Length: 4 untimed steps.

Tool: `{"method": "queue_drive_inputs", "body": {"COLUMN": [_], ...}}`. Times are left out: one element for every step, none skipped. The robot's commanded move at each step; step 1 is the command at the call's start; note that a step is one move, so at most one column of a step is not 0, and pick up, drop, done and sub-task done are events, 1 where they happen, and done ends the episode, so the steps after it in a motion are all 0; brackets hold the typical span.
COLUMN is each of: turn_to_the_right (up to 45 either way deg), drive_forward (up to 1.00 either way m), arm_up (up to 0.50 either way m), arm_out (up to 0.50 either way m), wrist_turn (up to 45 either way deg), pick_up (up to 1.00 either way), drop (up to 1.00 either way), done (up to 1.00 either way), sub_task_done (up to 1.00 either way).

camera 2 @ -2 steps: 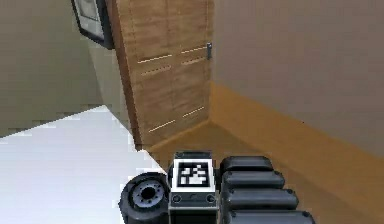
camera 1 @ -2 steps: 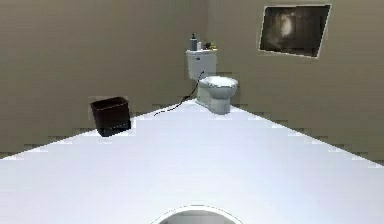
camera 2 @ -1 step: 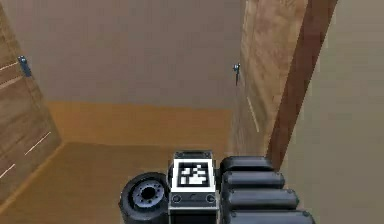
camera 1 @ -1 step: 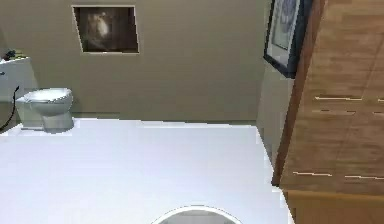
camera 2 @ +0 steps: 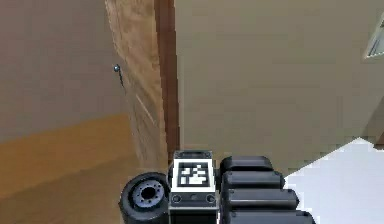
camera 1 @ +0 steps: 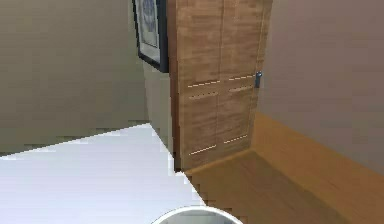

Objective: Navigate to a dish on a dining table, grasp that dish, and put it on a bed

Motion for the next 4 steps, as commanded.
{"method": "queue_drive_inputs", "body": {"turn_to_the_right": [0.0,45.0,12.0,0.0], "drive_forward": [0.45,0.00,0.00,0.30], "arm_up": [0.00,0.00,0.00,0.00], "arm_out": [0.00,0.00,0.00,0.00], "wrist_turn": [0.0,0.0,0.0,0.0], "pick_up": [0.00,0.00,0.00,0.00], "drop": [0.00,0.00,0.00,0.00], "done": [0.00,0.00,0.00,0.00], "sub_task_done": [0.00,0.00,0.00,0.00]}}
